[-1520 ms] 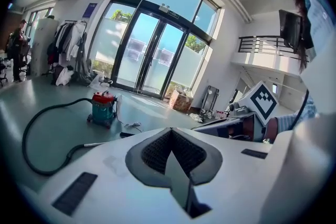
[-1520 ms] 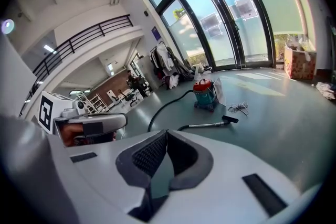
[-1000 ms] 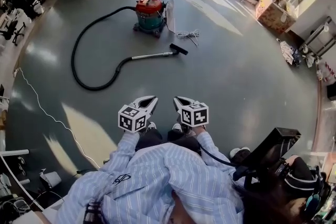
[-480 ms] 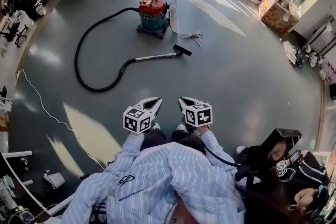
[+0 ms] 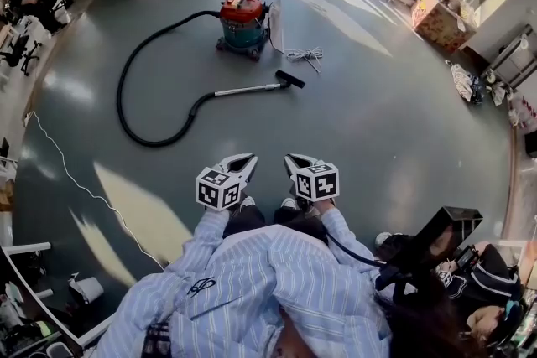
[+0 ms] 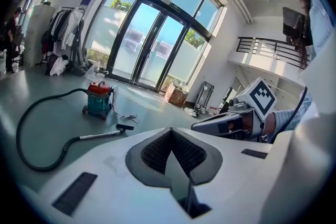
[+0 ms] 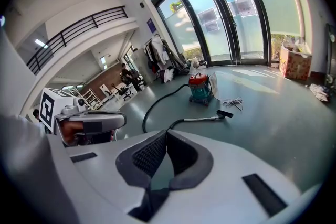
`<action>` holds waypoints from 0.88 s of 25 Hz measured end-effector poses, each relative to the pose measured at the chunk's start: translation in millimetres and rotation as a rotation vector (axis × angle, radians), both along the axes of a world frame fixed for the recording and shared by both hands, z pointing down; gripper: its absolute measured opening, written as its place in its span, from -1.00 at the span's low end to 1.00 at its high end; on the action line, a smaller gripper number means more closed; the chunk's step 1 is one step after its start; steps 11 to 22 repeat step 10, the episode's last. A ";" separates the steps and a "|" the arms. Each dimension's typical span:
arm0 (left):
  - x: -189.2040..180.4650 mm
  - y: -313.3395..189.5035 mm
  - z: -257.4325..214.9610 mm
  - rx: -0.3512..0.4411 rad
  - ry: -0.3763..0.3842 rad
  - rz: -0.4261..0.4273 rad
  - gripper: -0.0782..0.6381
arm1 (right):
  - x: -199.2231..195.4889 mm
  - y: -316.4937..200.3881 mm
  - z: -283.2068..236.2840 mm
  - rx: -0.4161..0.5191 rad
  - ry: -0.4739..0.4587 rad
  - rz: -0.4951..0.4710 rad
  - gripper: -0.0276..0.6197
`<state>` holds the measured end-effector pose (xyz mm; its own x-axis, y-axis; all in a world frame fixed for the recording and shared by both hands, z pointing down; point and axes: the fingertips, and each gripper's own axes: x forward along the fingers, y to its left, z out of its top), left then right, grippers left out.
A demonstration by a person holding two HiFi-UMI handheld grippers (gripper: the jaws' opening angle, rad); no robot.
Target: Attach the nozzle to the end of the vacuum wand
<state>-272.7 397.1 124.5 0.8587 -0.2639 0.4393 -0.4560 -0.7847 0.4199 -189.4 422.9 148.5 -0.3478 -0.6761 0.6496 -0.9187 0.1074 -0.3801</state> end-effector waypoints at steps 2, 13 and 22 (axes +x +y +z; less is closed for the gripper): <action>-0.4 -0.4 -0.7 -0.002 0.001 0.006 -0.77 | -1.4 -0.7 -1.4 0.001 0.000 0.002 -0.90; -0.3 -6.1 -0.2 -0.008 -0.005 0.005 -0.77 | 3.0 -3.3 -1.1 -0.006 0.003 0.012 -0.90; -0.3 -6.1 -0.2 -0.008 -0.005 0.005 -0.77 | 3.0 -3.3 -1.1 -0.006 0.003 0.012 -0.90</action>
